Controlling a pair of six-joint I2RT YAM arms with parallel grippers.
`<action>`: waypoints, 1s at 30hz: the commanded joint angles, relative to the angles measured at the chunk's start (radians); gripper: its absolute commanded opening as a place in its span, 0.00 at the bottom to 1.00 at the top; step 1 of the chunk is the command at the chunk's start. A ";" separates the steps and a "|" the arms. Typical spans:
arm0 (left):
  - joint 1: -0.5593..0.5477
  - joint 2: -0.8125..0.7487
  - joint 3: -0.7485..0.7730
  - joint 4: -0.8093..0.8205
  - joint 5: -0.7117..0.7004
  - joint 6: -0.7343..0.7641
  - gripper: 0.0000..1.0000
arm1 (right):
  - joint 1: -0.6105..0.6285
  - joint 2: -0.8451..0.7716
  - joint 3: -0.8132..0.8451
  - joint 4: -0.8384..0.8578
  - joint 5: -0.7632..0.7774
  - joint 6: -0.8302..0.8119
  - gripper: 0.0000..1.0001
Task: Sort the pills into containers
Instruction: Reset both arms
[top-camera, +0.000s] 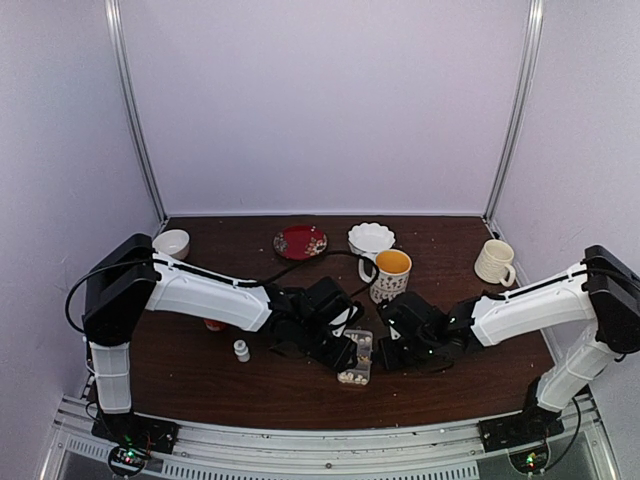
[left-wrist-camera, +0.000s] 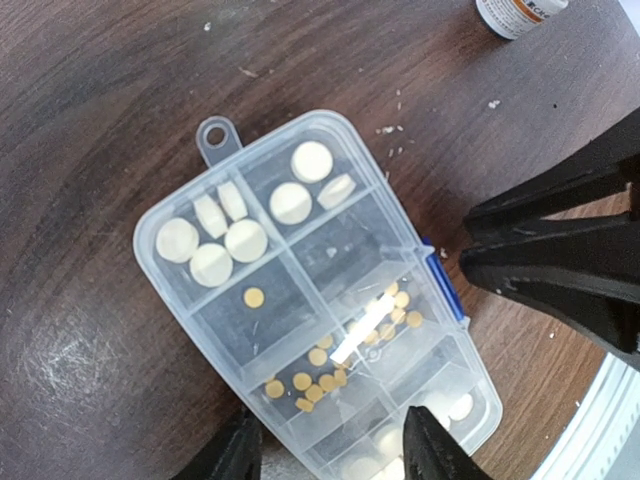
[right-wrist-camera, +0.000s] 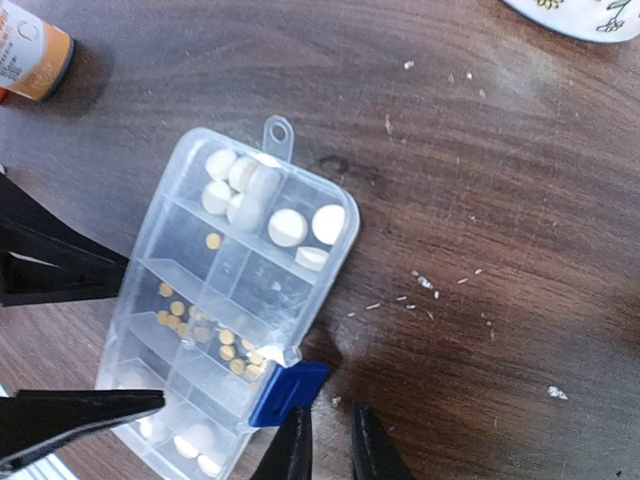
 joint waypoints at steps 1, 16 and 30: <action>-0.003 0.026 0.012 -0.050 -0.004 0.009 0.48 | -0.004 0.033 0.004 0.010 0.006 0.000 0.12; -0.003 0.072 0.019 0.032 0.133 -0.026 0.38 | -0.009 0.086 -0.107 0.366 -0.177 0.101 0.00; -0.002 0.001 0.019 0.026 0.032 -0.016 0.46 | -0.009 -0.063 -0.059 0.149 0.016 -0.018 0.00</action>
